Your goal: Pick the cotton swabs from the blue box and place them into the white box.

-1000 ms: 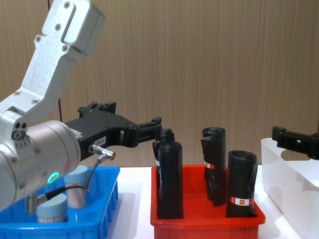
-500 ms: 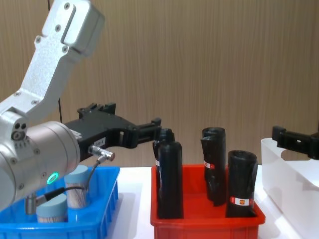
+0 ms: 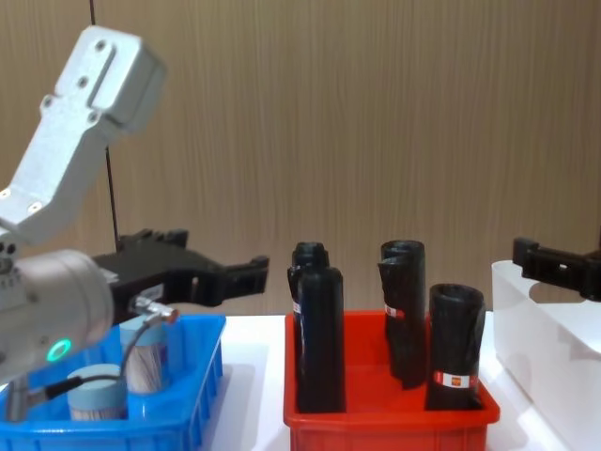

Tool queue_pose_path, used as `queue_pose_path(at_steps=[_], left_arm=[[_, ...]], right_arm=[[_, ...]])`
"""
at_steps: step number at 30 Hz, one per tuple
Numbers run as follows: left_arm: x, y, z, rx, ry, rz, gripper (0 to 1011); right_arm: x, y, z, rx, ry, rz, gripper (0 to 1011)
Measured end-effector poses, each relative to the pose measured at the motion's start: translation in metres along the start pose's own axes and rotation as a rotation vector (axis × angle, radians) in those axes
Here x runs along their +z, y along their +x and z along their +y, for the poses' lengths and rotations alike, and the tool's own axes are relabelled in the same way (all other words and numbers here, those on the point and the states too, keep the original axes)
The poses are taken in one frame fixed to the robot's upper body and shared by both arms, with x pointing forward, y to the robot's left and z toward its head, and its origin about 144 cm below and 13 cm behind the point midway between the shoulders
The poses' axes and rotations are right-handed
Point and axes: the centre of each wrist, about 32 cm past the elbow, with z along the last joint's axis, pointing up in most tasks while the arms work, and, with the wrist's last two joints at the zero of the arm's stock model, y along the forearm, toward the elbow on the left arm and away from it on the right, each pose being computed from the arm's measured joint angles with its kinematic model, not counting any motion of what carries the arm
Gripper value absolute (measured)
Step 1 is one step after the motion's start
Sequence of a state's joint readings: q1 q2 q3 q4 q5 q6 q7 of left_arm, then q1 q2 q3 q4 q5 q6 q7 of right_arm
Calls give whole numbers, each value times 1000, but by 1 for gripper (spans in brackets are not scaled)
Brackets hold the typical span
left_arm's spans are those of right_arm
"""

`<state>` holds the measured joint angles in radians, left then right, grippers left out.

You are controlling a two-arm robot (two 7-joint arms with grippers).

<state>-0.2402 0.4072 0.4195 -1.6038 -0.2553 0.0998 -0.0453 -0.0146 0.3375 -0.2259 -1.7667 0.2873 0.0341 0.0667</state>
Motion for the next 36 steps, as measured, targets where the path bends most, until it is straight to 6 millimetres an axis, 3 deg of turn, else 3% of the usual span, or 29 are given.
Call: queue_pose_path(at_steps=[36], left_arm=[[-22,48,23,164,311,265,1004]], right_arm=[[0,0,0,0,0,0,1002]])
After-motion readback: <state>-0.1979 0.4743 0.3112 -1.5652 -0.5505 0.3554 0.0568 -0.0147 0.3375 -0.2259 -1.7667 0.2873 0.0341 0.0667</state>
